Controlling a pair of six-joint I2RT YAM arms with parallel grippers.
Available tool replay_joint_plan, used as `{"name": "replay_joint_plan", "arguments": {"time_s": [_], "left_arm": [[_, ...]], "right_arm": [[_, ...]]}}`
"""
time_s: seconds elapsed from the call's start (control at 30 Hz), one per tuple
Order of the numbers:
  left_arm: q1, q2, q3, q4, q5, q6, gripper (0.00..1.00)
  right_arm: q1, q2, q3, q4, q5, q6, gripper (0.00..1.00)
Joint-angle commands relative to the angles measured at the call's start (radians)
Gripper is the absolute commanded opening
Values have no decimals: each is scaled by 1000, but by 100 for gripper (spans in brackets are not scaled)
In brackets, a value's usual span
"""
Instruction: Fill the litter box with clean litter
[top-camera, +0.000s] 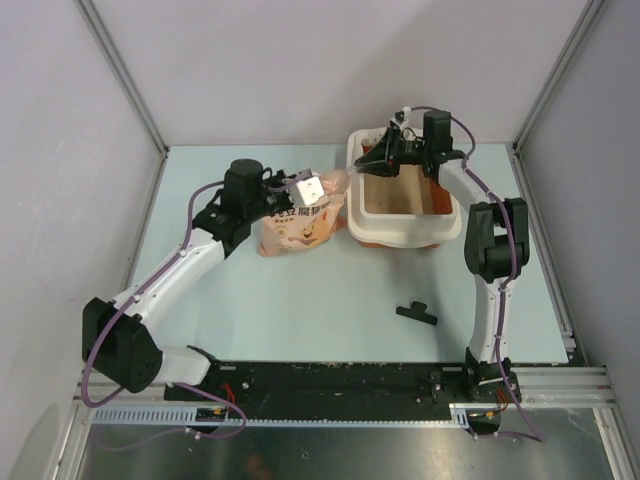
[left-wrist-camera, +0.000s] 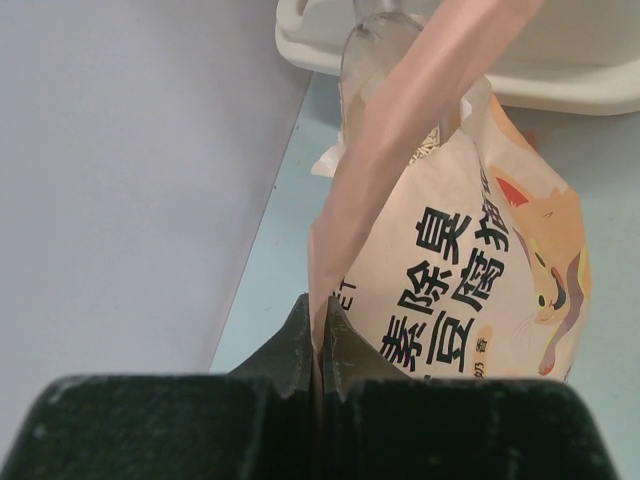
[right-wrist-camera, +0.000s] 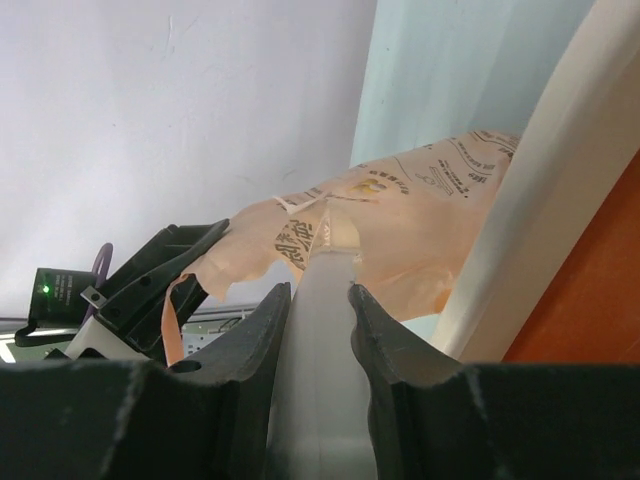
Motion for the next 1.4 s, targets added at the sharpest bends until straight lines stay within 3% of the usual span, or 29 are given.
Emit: {"name": "replay_joint_plan", "arguments": {"time_s": [0.0, 0.3, 0.57, 1.37], "left_arm": [[-20, -27, 91, 173, 15, 45, 0], [-24, -26, 98, 173, -5, 28, 0], [-32, -26, 94, 173, -7, 36, 0], [-32, 10, 110, 173, -38, 42, 0]], "right_arm": [[-19, -92, 32, -7, 9, -16, 0], [-53, -109, 29, -53, 8, -67, 0], [-76, -103, -1, 98, -49, 33, 0], [-157, -158, -63, 192, -112, 112, 0]]}}
